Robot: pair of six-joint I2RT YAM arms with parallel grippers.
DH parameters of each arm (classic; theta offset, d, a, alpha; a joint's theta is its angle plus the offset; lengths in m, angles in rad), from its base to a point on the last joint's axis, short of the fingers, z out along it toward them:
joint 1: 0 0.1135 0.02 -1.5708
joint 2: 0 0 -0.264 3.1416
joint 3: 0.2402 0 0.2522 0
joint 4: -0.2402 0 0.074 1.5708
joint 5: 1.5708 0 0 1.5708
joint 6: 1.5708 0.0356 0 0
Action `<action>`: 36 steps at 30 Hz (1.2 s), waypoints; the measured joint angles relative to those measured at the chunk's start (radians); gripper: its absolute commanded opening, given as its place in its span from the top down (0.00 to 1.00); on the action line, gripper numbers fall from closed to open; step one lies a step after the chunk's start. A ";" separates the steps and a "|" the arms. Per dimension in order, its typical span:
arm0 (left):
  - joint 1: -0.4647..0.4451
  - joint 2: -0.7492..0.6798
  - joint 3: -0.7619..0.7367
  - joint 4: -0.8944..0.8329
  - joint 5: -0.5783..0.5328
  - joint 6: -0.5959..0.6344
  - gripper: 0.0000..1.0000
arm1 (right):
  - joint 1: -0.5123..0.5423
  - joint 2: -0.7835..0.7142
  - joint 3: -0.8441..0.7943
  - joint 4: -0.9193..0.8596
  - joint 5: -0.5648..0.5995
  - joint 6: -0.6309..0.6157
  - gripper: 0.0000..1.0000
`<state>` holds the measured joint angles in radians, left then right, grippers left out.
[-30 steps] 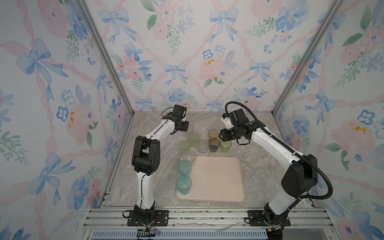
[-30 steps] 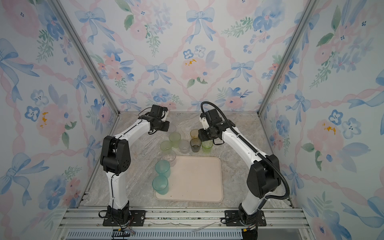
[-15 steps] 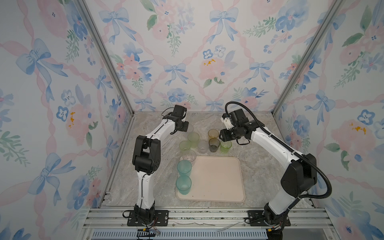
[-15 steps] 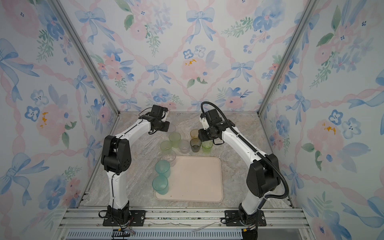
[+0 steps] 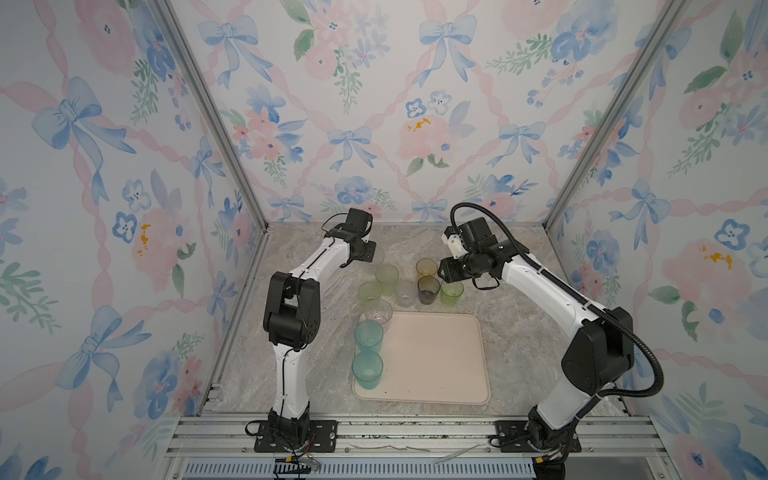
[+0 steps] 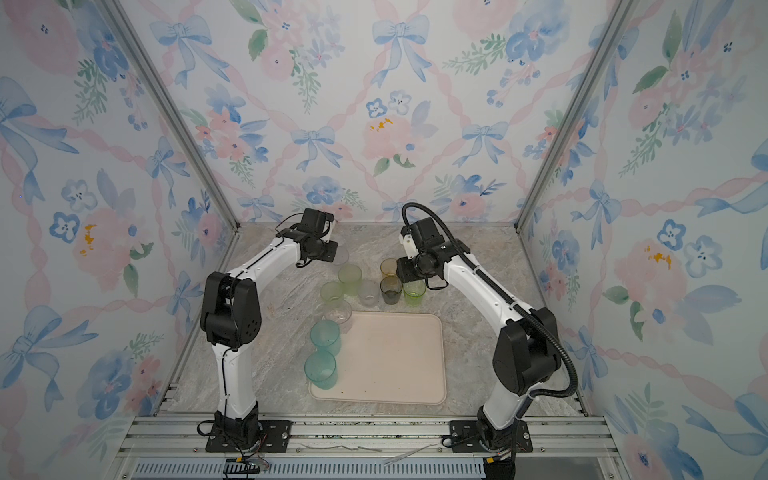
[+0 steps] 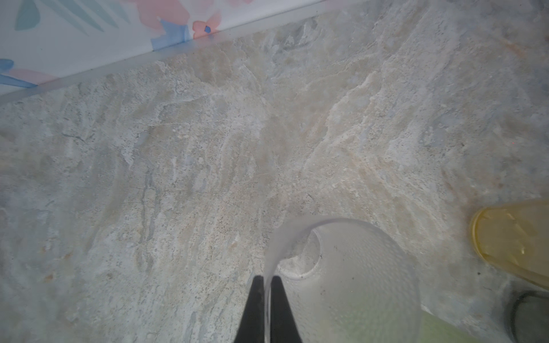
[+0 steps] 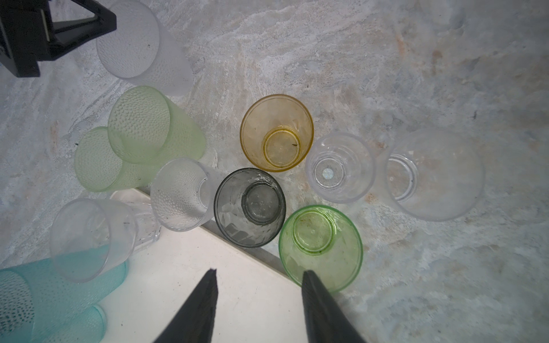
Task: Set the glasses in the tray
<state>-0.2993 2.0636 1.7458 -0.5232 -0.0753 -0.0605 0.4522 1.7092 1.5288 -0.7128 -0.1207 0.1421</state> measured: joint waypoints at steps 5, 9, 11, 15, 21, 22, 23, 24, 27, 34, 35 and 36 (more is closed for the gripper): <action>0.000 -0.078 0.000 0.001 -0.019 0.014 1.00 | 0.000 -0.012 -0.036 0.016 0.001 0.001 0.51; -0.001 -0.169 -0.001 0.001 -0.018 0.024 1.00 | 0.000 -0.043 -0.073 0.019 0.020 0.005 0.51; -0.006 -0.234 -0.015 0.003 -0.015 0.029 1.00 | -0.002 -0.069 -0.090 0.020 0.031 0.008 0.51; -0.043 -0.384 -0.086 0.005 -0.013 0.035 1.00 | -0.021 -0.131 -0.124 0.024 0.050 0.011 0.51; -0.157 -0.595 -0.227 0.001 0.032 0.034 1.00 | -0.060 -0.204 -0.171 0.029 0.077 0.023 0.51; -0.177 -0.619 -0.247 0.000 0.044 0.032 1.00 | -0.060 -0.212 -0.177 0.030 0.081 0.024 0.51; -0.200 -0.640 -0.268 0.000 0.055 0.031 1.00 | -0.061 -0.219 -0.184 0.031 0.085 0.027 0.51; -0.220 -0.655 -0.285 0.000 0.063 0.028 1.00 | -0.061 -0.225 -0.191 0.031 0.085 0.029 0.51; -0.291 -0.673 -0.330 0.000 0.085 0.015 1.00 | -0.064 -0.238 -0.208 0.031 0.091 0.035 0.51; -0.408 -0.624 -0.396 -0.006 0.132 -0.028 1.00 | -0.065 -0.248 -0.224 0.031 0.092 0.042 0.51; -0.418 -0.609 -0.403 -0.003 0.134 -0.031 1.00 | -0.065 -0.249 -0.225 0.031 0.092 0.042 0.51; -0.425 -0.596 -0.410 -0.002 0.137 -0.036 1.00 | -0.065 -0.249 -0.225 0.031 0.092 0.042 0.51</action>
<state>-0.7242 1.4677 1.3357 -0.5255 0.0616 -0.0963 0.3870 1.4597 1.3033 -0.6819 -0.0284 0.1837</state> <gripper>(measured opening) 0.048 0.493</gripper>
